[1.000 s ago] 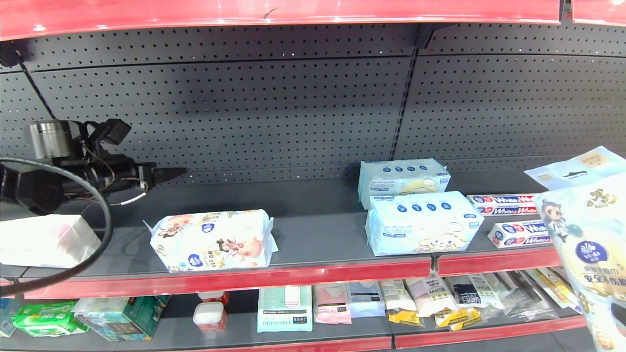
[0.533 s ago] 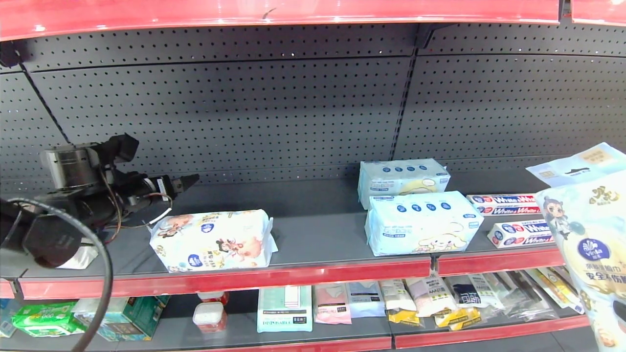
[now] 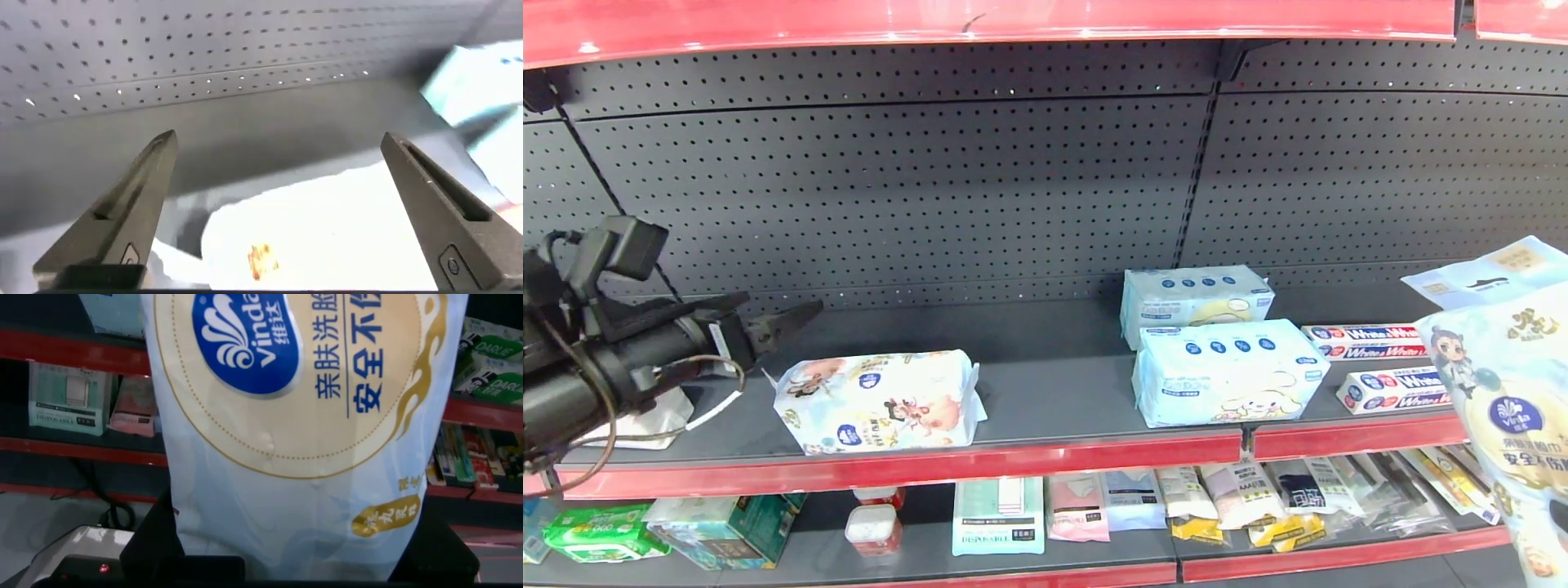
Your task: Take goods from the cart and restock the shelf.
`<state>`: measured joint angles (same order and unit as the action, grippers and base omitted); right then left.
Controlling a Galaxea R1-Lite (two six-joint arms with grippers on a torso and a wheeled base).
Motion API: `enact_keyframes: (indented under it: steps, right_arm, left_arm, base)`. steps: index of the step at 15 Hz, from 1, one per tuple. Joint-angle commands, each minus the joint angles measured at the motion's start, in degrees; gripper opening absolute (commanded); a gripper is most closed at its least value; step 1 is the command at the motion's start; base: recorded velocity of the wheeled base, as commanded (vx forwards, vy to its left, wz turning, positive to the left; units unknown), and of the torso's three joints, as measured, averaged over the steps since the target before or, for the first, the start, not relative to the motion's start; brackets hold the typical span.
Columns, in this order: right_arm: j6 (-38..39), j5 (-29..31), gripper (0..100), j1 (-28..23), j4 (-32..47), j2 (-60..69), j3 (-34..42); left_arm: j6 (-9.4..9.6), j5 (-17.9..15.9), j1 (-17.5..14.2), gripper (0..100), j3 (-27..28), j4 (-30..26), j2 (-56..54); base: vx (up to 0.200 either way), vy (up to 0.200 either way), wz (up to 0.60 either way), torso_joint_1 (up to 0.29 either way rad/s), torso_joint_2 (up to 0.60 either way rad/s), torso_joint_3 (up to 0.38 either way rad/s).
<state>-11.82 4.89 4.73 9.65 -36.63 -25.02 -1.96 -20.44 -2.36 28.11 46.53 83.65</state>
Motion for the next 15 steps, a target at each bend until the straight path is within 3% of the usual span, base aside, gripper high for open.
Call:
enact_keyframes:
  steps: [1,3,4,8,10,12,15]
  right_arm:
    - [-0.57,0.12,0,-0.07,0.01,0.33,-0.03]
    - [-2.24,0.12,0,-0.34,-0.07,0.69,0.32]
    - [-3.03,0.12,0,-0.34,-0.07,0.95,0.32]
    - [-4.7,0.03,0,-0.25,0.1,4.64,2.69]
    - [-4.96,-0.49,0,0.1,0.1,6.49,2.95]
    - [-4.96,-1.81,0,0.1,0.54,7.54,3.04]
    - [-6.19,-2.95,0,0.19,0.45,7.89,2.52]
  left_arm:
    - [3.02,-1.62,0.08,100,-7.55,-0.48,-11.67]
    - [5.57,-3.81,0.17,100,-13.87,-2.85,-21.34]
    - [6.27,-4.61,0.78,100,-16.16,-7.77,-27.84]
    - [6.53,-4.08,0.34,100,-13.79,-35.9,-49.81]
    - [8.55,-3.2,-0.18,100,-12.03,-46.44,-58.16]
    - [9.17,0.49,-0.18,100,-12.38,-50.49,-63.35]
    - [9.17,2.87,-0.18,100,-13.7,-53.91,-68.97]
  base:
    - [0.0,0.0,0.0,0.0,0.0,0.0]
    - [0.0,0.0,0.0,0.0,0.0,0.0]
    - [0.0,0.0,0.0,0.0,0.0,0.0]
    - [0.0,0.0,0.0,0.0,0.0,0.0]
    - [0.0,0.0,0.0,0.0,0.0,0.0]
    - [0.0,0.0,0.0,0.0,0.0,0.0]
    - [0.0,0.0,0.0,0.0,0.0,0.0]
